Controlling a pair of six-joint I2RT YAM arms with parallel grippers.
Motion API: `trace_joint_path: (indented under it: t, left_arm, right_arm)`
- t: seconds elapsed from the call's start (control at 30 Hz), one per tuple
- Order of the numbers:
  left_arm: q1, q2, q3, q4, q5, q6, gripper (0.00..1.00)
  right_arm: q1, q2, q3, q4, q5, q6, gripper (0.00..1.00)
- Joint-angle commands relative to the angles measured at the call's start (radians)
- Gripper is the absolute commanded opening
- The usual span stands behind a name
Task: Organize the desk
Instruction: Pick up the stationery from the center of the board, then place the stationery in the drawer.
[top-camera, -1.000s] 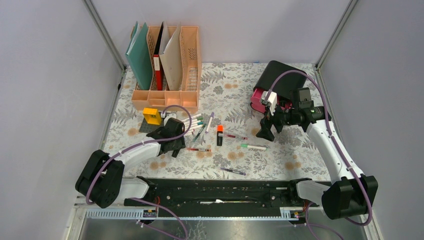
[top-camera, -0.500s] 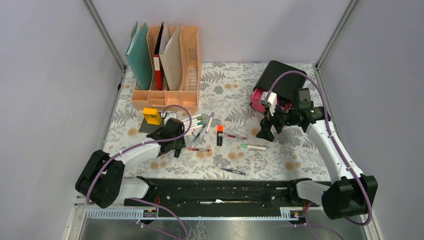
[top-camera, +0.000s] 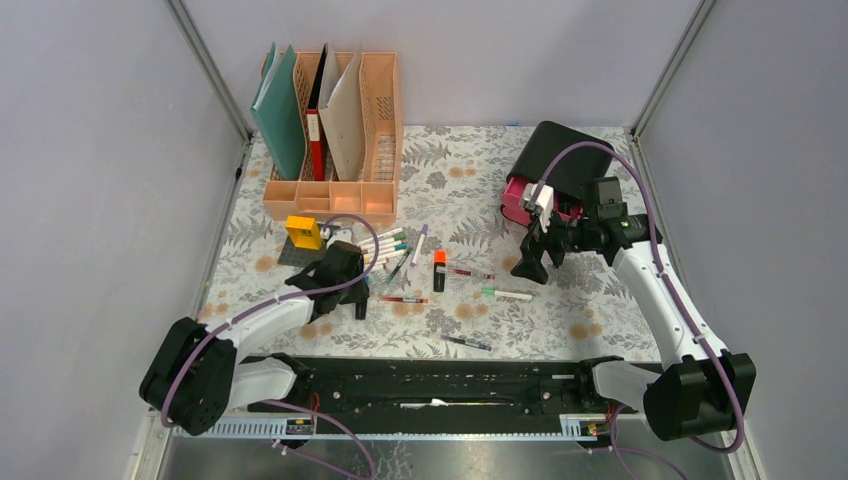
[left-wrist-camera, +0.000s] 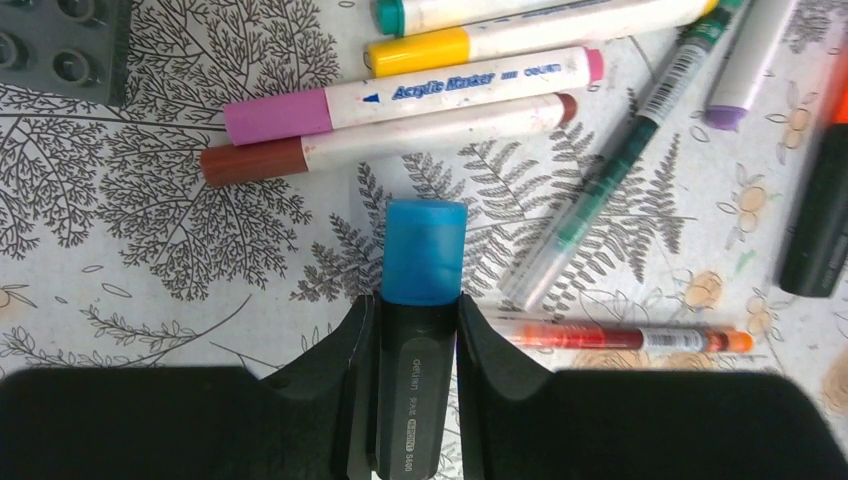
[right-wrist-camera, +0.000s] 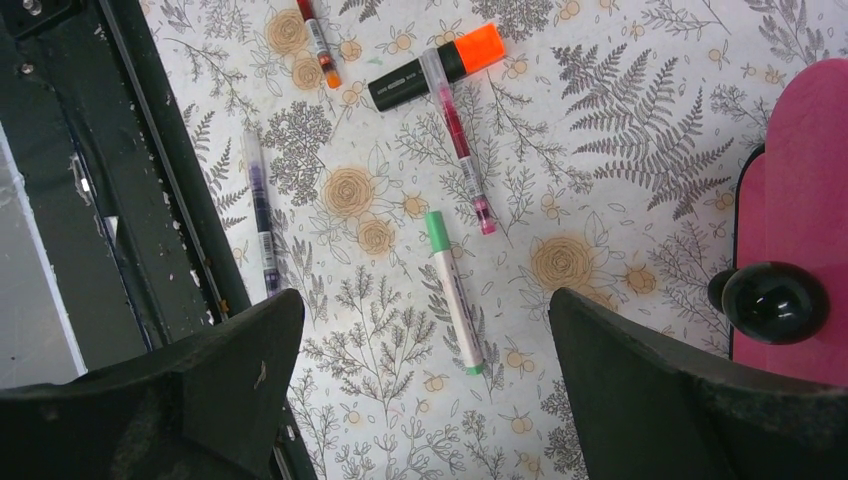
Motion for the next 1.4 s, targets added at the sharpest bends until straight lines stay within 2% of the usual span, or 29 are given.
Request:
trace_joint_path:
  t: [0.0, 0.3, 0.5, 0.6, 0.7, 0.8, 0.9, 1.0, 1.13, 1.3, 1.37]
  left_arm:
    - [-0.004, -0.092, -0.012, 0.011, 0.041, -0.008, 0.0]
    - [-0.004, -0.239, -0.07, 0.055, 0.141, -0.06, 0.0]
    - [-0.004, -0.435, -0.14, 0.151, 0.24, -0.14, 0.0]
    - [-0.003, -0.523, -0.193, 0.279, 0.319, -0.216, 0.0]
    - [-0.005, -0.581, -0.252, 0.474, 0.4, -0.312, 0.0]
    - [-0.014, -0.597, -0.297, 0.647, 0.419, -0.402, 0.0]
    - [-0.06, -0.565, -0.328, 0.818, 0.366, -0.464, 0.0]
    - [-0.164, -0.484, -0.319, 0.93, 0.255, -0.464, 0.0]
    - [-0.329, -0.312, -0.267, 1.053, 0.121, -0.433, 0.0]
    - [-0.538, -0.104, -0.205, 1.192, -0.125, -0.402, 0.0]
    - [-0.593, -0.024, -0.165, 1.227, -0.193, -0.404, 0.0]
  right_arm:
    - [-0.005, -0.035, -0.003, 0.011, -0.05, -0.011, 1.0]
    - [-0.004, -0.072, -0.002, 0.013, -0.107, 0.009, 1.0]
    - [-0.004, -0.089, -0.003, 0.012, -0.19, 0.027, 1.0]
    - [-0.004, -0.083, -0.008, 0.013, -0.234, 0.041, 1.0]
    - [-0.002, -0.07, -0.019, 0.037, -0.284, 0.084, 1.0]
    - [-0.001, -0.053, -0.026, 0.06, -0.346, 0.13, 1.0]
    - [0.01, -0.043, -0.035, 0.084, -0.37, 0.165, 1.0]
    - [0.029, -0.044, -0.05, 0.125, -0.363, 0.203, 1.0]
    - [0.088, -0.049, -0.07, 0.176, -0.288, 0.228, 1.0]
    - [0.153, -0.049, -0.099, 0.239, -0.219, 0.273, 1.0]
    - [0.181, -0.045, -0.102, 0.252, -0.188, 0.288, 1.0]
